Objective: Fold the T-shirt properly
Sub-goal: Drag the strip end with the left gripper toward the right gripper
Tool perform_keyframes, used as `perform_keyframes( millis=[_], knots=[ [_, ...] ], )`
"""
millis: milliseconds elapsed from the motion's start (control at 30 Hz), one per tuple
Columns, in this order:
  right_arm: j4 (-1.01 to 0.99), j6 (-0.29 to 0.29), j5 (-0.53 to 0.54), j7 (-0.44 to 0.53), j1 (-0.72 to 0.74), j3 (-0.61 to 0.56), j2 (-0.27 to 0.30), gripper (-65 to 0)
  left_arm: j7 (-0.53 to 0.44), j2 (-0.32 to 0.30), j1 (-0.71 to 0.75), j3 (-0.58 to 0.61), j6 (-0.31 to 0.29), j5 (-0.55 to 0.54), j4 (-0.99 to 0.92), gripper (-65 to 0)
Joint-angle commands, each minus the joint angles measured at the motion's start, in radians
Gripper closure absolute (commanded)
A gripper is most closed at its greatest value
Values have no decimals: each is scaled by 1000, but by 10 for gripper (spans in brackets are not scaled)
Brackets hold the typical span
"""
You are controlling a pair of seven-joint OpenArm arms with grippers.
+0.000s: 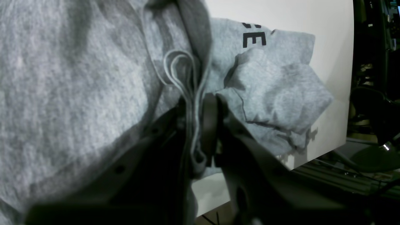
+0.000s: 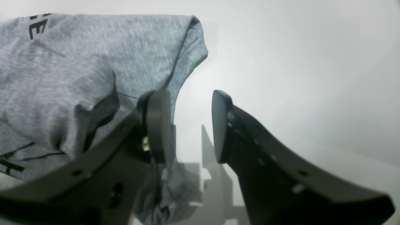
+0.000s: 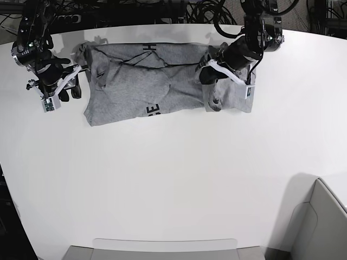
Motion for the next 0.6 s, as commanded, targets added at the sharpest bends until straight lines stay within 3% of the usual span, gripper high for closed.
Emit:
perform_keyframes(
  millis=[0, 100, 300, 567],
  knots=[
    [21, 4, 9, 19, 2, 5, 14, -224, -24, 0, -2, 3, -4, -22, 20, -46],
    [21, 4, 9, 19, 2, 5, 14, -224, -26, 0, 4, 1, -4, -26, 21, -152],
    [21, 4, 9, 19, 2, 5, 14, -224, -18, 21, 2, 1, -4, -29, 37, -156],
    [21, 4, 9, 21, 5, 5, 14, -224, -29, 18, 2, -11, -13, -29, 78, -17]
  ],
)
